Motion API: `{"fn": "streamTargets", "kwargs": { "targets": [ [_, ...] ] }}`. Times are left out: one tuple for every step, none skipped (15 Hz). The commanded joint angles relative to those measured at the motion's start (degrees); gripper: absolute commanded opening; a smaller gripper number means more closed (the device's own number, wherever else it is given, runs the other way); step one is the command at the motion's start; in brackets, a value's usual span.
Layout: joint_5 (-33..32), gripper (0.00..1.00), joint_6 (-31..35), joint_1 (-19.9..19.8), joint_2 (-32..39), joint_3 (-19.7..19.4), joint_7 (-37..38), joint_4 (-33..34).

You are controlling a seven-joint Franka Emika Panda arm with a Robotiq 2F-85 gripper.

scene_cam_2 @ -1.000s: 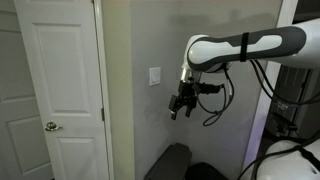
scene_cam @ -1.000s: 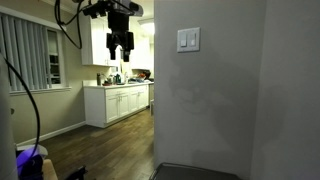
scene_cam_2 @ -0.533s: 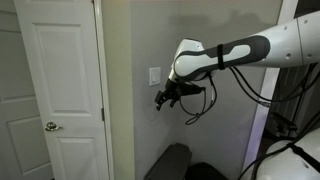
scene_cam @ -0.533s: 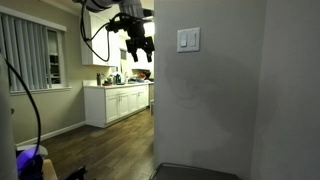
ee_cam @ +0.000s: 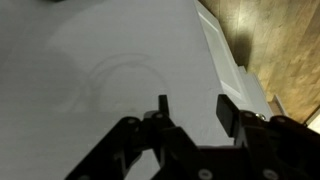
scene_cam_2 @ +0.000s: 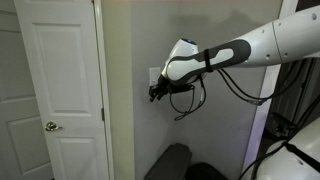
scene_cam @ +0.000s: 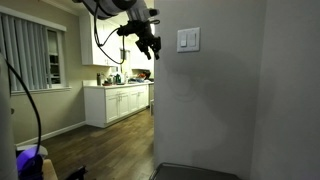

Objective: Push the left light switch downwards

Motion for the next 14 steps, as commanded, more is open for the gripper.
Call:
{"fn": "streamTargets", "kwargs": {
  "targets": [
    [-4.55, 0.24, 5.67, -2.34, 1.23, 1.89, 1.07, 1.43],
    [-5.63, 0.16, 6.96, -2.73, 1.40, 2.11, 1.28, 1.67],
    [-6.63, 0.11, 8.17, -3.26, 1.62, 2.35, 1.50, 1.95],
    [-7.66, 0.03, 9.15, -3.97, 1.92, 2.65, 1.92, 2.23],
    [-8.76, 0.01, 10.31, -4.91, 2.21, 3.04, 2.56, 2.43],
    [-9.43, 0.00, 11.12, -5.52, 2.58, 3.12, 2.91, 2.78],
    [-10.07, 0.00, 11.99, -6.24, 2.89, 3.32, 3.35, 3.06],
    [-10.52, 0.00, 13.18, -6.86, 3.33, 3.41, 3.74, 3.45],
    [-11.26, 0.00, 14.15, -7.69, 3.75, 3.65, 4.50, 3.87],
    [-11.51, 0.00, 15.35, -8.25, 4.48, 3.65, 4.83, 4.63],
    [-11.88, 0.00, 16.08, -8.85, 5.08, 3.77, 5.20, 5.31],
    [-11.94, 0.00, 16.61, -9.23, 5.99, 3.79, 5.42, 6.26],
    [-12.26, 0.00, 17.04, -9.72, 6.60, 3.99, 5.81, 6.85],
    [-12.98, 0.00, 17.48, -10.49, 7.46, 4.24, 6.34, 7.70]
  ]
}}
